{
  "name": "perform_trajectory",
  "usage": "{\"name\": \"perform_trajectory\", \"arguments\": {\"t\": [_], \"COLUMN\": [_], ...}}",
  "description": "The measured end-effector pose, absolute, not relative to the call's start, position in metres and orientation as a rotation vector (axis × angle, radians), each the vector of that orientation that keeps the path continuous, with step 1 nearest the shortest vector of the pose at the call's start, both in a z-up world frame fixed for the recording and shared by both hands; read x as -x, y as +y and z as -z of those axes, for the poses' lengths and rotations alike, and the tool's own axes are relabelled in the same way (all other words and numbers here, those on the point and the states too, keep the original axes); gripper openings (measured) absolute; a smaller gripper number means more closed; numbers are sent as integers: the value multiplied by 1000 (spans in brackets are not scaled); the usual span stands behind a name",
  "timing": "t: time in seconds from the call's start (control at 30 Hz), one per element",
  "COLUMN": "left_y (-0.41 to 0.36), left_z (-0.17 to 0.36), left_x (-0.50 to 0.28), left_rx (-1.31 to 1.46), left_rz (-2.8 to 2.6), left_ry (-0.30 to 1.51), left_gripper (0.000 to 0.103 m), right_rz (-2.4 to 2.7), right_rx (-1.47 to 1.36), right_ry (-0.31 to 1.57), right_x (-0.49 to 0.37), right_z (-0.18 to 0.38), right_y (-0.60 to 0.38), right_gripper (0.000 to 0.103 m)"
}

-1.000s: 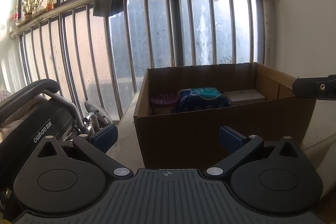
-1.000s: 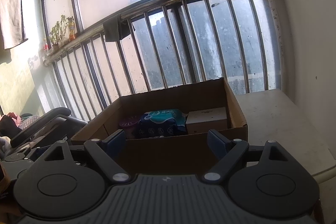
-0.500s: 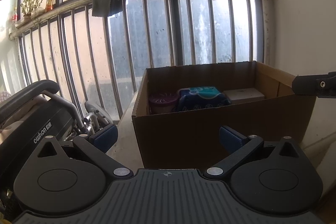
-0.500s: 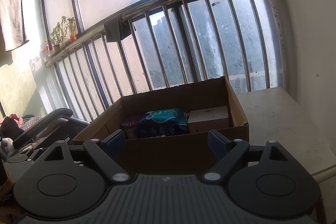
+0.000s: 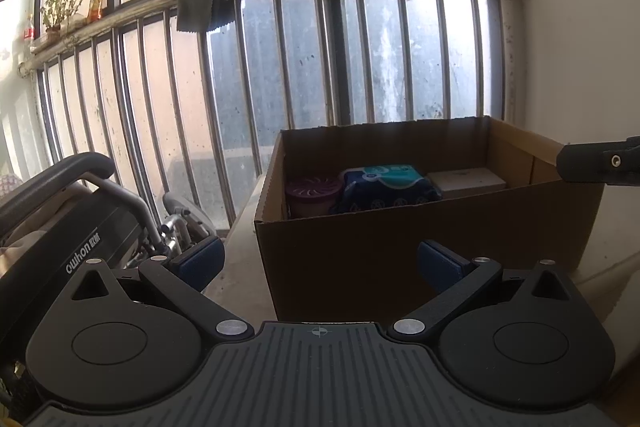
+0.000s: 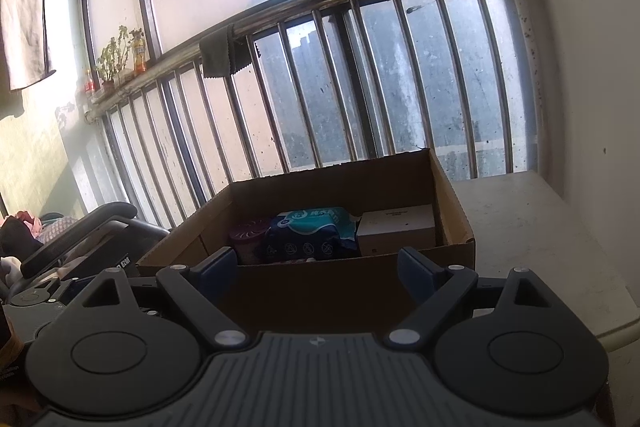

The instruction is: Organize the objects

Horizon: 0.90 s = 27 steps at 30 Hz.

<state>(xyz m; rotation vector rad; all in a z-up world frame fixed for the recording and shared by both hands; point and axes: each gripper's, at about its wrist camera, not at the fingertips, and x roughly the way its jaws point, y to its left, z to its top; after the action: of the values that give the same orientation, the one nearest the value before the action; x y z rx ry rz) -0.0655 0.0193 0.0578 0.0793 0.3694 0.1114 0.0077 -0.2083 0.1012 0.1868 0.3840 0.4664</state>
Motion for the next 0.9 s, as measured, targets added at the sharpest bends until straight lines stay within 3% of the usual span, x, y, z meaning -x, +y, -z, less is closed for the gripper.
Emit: {"name": "perform_trajectory", "arguments": {"t": [0.9], "left_y": [16], "left_z": [-55], "left_x": [67], "left_rx": [-83], "left_rz": [-103], "left_ry": [378], "left_gripper": [103], "right_rz": [-452], "right_rx": [-187], "right_ry": [393], "right_x": [-7], "right_z": [-98], "right_y": [-211], "right_gripper": [92]}}
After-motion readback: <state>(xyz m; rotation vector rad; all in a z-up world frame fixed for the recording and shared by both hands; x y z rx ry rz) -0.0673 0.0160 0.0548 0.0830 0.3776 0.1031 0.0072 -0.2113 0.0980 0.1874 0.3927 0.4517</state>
